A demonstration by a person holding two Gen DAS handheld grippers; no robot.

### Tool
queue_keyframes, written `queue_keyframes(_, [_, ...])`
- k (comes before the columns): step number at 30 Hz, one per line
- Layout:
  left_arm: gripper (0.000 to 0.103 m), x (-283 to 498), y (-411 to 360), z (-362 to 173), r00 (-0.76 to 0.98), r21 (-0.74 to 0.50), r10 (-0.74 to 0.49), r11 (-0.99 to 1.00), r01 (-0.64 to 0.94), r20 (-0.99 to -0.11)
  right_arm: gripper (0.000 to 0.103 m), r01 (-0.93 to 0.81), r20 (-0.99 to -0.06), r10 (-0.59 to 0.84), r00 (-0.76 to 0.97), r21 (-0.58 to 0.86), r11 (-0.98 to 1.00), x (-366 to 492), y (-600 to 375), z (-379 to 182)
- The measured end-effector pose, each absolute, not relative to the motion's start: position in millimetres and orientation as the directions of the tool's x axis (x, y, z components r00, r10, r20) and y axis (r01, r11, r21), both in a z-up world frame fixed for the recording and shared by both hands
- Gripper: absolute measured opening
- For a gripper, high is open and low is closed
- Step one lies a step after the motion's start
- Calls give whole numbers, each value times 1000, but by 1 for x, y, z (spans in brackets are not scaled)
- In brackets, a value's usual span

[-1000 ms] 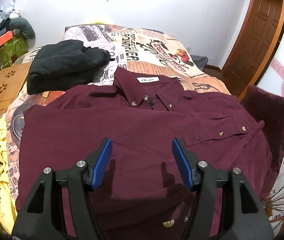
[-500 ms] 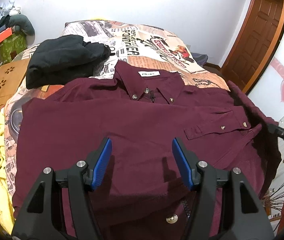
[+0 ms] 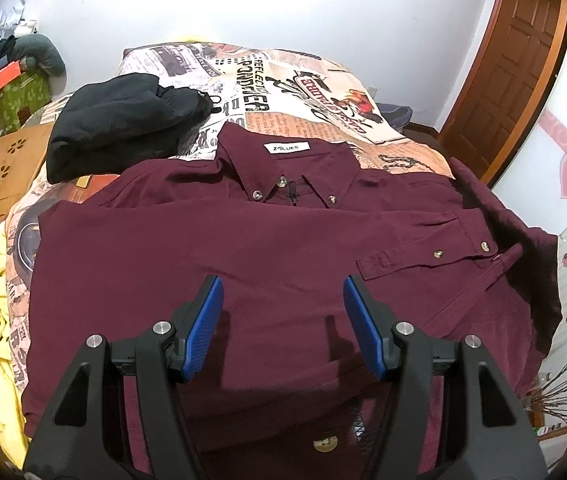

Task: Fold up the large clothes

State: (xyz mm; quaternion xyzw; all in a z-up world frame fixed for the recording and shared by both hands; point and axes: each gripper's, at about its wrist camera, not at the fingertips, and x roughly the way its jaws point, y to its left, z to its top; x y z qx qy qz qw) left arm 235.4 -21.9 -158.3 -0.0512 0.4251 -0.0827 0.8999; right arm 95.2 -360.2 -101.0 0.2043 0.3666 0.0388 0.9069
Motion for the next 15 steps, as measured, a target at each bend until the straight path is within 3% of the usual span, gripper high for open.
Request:
queue_keyframes(8, [61, 236, -27, -157, 624, -148, -183, 983, 109, -759, 62, 379, -712, 205, 672, 568, 731, 106, -432, -166])
queue_keyframes(15, [61, 240, -25, -160, 612, -159, -180, 983, 88, -770, 62, 491, -740, 205, 640, 600, 632, 115, -456, -205])
